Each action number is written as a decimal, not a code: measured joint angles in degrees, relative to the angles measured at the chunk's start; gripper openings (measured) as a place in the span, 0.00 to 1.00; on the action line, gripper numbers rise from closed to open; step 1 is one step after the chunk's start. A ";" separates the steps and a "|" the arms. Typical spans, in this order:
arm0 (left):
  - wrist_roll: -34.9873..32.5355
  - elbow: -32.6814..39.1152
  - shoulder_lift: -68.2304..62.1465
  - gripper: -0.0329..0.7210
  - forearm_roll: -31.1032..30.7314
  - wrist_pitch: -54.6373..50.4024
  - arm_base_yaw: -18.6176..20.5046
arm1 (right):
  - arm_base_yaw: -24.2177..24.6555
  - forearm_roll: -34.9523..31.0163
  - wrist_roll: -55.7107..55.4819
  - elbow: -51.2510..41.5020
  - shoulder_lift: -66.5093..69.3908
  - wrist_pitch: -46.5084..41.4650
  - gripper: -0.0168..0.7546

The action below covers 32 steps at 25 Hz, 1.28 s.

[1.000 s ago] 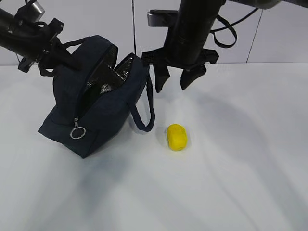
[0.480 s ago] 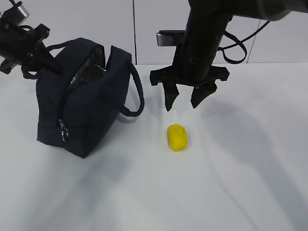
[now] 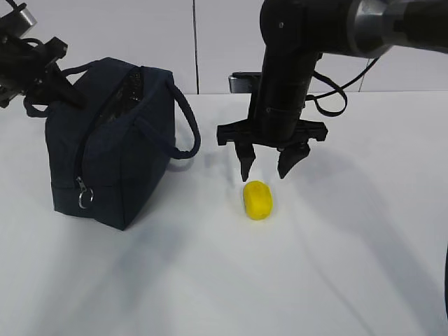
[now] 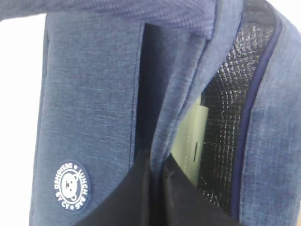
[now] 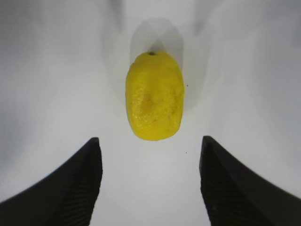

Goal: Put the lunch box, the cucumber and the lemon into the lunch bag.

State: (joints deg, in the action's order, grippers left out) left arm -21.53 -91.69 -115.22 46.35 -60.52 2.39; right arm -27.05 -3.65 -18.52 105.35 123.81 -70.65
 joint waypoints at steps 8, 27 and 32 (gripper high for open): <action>0.00 0.00 0.00 0.03 -0.82 0.49 0.00 | 0.00 0.20 -0.26 0.00 4.20 3.14 0.66; 0.00 0.00 0.00 0.03 -2.42 1.84 0.00 | 0.00 1.86 -0.33 0.00 7.36 7.95 0.66; 0.00 0.00 0.00 0.03 -2.42 1.84 0.00 | 0.00 1.86 -0.33 0.00 8.21 7.95 0.66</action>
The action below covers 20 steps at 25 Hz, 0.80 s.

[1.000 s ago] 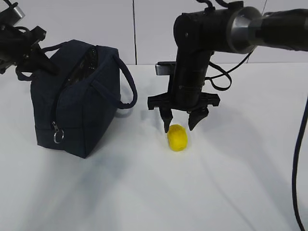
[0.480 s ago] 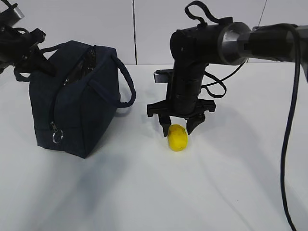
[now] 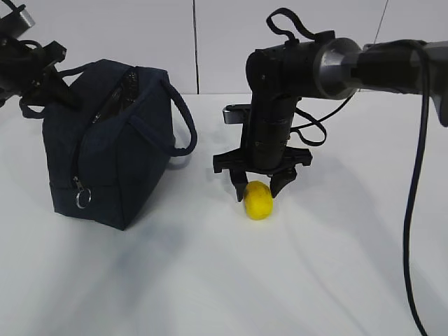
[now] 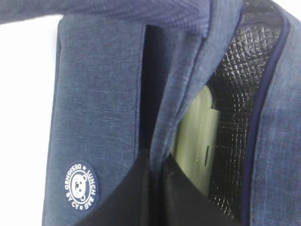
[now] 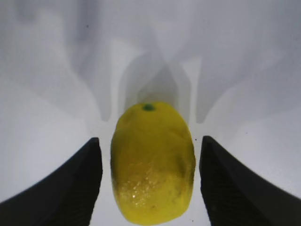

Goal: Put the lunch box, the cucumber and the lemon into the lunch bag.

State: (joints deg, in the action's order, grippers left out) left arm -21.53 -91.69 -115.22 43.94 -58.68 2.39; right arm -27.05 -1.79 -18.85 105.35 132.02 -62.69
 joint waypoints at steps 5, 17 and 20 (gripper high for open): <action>0.00 0.00 0.00 0.03 -0.05 0.01 0.00 | 0.00 0.04 0.00 0.10 0.09 0.00 0.66; 0.00 0.00 0.00 0.03 -0.05 0.11 0.00 | 0.00 0.27 0.00 0.10 0.09 -1.84 0.62; 0.00 0.00 0.00 0.03 -0.05 0.11 0.00 | 0.00 0.27 0.00 0.10 0.09 -1.94 0.62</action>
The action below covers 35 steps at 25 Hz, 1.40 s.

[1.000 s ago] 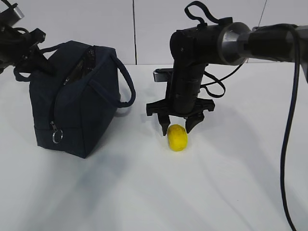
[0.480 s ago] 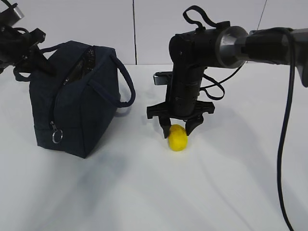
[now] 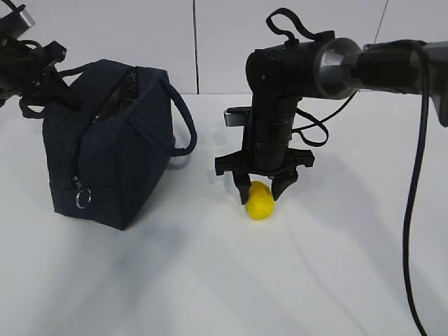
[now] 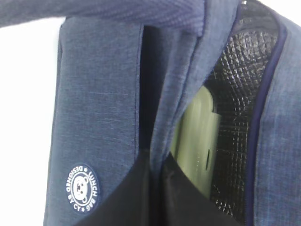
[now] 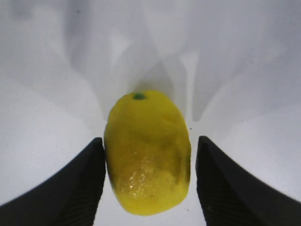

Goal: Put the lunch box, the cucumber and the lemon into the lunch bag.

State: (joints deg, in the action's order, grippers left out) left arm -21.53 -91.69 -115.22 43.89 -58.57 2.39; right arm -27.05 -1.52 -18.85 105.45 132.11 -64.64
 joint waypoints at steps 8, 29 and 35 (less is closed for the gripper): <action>0.00 0.00 0.00 0.03 0.00 0.72 0.00 | 0.00 -0.35 0.00 0.00 0.00 -0.23 0.62; 0.00 0.00 0.00 0.03 -0.23 1.00 0.00 | 0.00 -0.83 -0.04 9.34 2.07 -4.96 0.48; 0.00 0.00 -0.12 0.03 -1.19 1.27 0.00 | 0.00 -7.55 0.88 9.78 -0.15 -5.24 0.48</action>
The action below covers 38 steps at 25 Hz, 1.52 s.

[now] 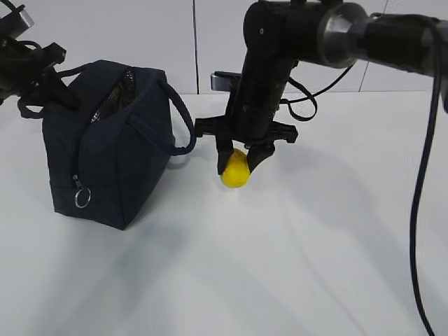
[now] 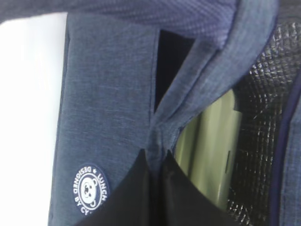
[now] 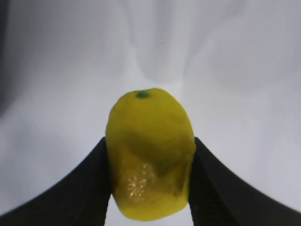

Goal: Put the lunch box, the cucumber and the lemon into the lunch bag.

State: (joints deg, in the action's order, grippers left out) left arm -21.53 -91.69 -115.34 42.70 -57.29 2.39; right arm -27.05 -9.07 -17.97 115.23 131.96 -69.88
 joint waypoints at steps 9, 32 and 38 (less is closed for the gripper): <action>0.00 -0.13 -2.45 0.03 0.71 -0.60 0.00 | -0.13 -8.46 0.96 8.75 -4.36 -0.59 0.48; -1.43 -0.13 -2.45 0.03 12.57 -4.02 0.00 | -0.13 -54.90 17.97 12.61 7.53 18.30 0.47; -1.53 -0.13 -2.45 0.03 12.68 -5.77 0.00 | -0.25 -53.70 17.97 12.61 9.19 18.70 0.48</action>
State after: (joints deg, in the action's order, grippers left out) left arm -23.05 -91.82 -117.79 55.38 -63.06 2.39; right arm -27.30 -62.77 0.00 127.84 141.15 -51.18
